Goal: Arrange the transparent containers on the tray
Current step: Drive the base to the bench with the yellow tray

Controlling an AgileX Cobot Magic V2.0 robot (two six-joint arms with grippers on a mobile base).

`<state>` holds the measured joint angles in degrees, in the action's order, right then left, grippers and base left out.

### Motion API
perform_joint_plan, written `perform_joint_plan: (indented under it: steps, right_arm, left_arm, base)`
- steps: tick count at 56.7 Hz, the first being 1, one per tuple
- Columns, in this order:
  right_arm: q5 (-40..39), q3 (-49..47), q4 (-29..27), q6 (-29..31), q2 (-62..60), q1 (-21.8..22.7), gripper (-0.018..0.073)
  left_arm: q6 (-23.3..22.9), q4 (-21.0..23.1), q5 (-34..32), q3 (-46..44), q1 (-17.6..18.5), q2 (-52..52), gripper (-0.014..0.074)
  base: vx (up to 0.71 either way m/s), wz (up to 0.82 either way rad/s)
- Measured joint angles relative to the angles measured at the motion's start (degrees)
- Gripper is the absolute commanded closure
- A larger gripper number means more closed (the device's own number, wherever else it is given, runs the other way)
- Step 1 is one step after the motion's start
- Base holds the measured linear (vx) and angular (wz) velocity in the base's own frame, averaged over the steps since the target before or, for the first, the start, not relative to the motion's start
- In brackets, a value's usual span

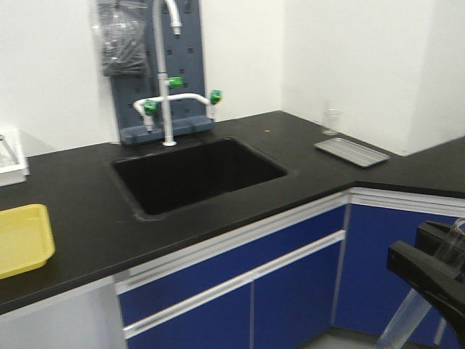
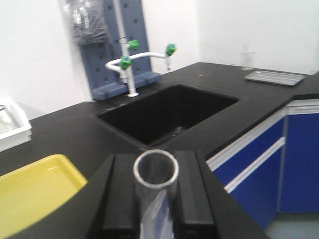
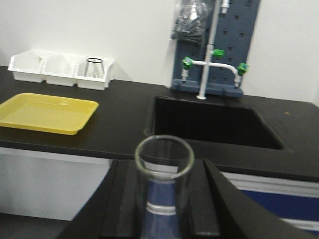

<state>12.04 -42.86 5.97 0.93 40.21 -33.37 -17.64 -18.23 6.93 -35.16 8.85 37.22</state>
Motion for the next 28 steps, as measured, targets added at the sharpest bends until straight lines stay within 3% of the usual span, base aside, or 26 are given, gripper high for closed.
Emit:
perform_joint_plan:
  steps: [28]
  right_arm:
    - [0.0,0.0,0.0,0.0,0.0,0.0,0.0571]
  left_arm:
    - [0.0,0.0,0.0,0.0,0.0,0.0,0.0451]
  base:
    - [0.14,0.51]
